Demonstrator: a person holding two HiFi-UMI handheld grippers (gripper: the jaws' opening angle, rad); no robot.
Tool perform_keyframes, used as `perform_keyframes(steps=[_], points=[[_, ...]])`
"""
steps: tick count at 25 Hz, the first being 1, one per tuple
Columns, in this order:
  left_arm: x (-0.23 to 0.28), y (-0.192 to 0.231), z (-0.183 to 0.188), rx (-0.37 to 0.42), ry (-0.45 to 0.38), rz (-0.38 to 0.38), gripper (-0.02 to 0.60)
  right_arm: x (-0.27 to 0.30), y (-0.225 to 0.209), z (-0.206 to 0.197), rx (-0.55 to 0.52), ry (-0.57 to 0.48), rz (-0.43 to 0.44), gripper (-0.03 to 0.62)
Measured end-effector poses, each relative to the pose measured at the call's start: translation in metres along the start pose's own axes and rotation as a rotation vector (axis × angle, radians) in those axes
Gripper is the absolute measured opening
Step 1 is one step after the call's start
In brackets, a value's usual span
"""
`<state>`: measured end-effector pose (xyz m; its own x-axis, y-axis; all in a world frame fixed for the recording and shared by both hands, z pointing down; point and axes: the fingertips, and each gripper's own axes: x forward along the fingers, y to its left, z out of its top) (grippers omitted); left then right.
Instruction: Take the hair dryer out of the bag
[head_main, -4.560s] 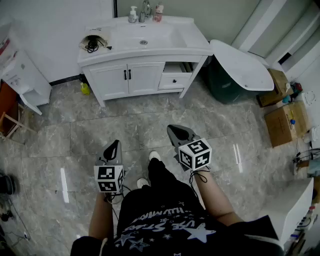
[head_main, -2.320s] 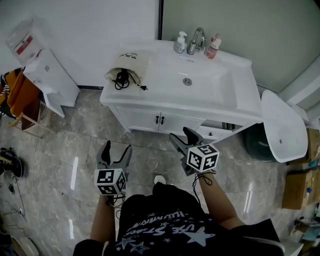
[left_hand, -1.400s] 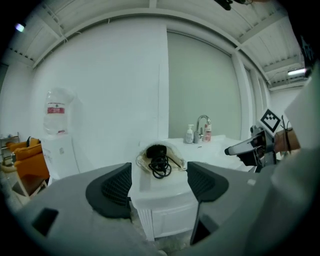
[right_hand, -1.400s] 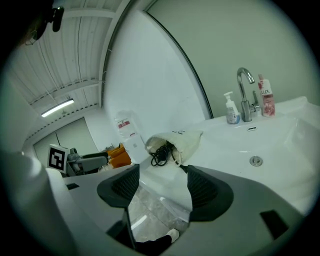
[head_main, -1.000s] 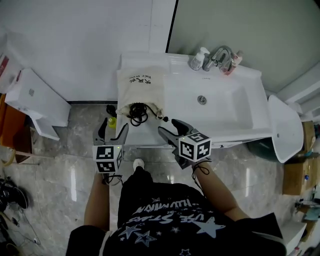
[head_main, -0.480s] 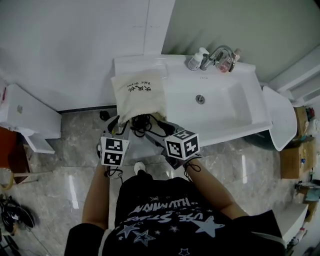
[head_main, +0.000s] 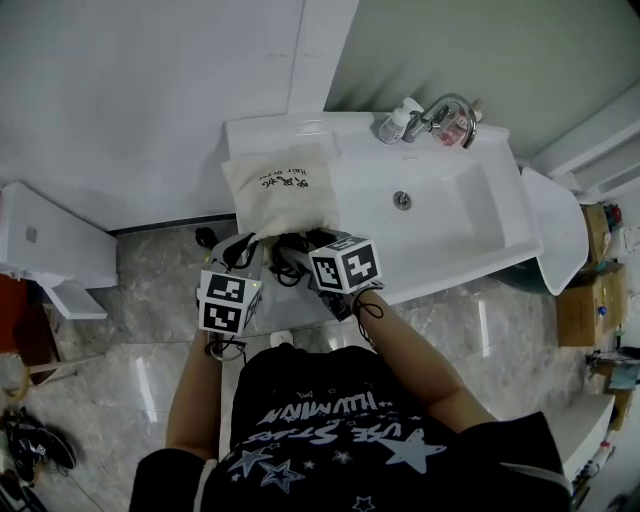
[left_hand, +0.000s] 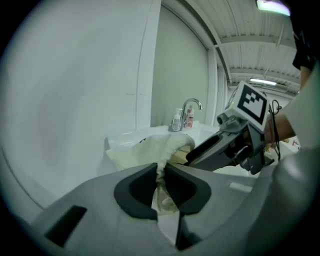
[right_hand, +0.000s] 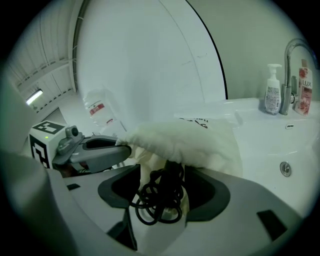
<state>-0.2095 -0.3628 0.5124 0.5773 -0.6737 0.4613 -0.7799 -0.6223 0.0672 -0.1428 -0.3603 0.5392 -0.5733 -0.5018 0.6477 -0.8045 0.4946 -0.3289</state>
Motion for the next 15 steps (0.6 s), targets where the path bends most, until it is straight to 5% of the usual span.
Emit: perform_keyframes(steps=[15], points=[[0.004, 0.012, -0.006, -0.061, 0.0, -0.075, 0.051, 0.065, -0.026, 0.015, 0.027, 0.204, -0.139, 0.251]])
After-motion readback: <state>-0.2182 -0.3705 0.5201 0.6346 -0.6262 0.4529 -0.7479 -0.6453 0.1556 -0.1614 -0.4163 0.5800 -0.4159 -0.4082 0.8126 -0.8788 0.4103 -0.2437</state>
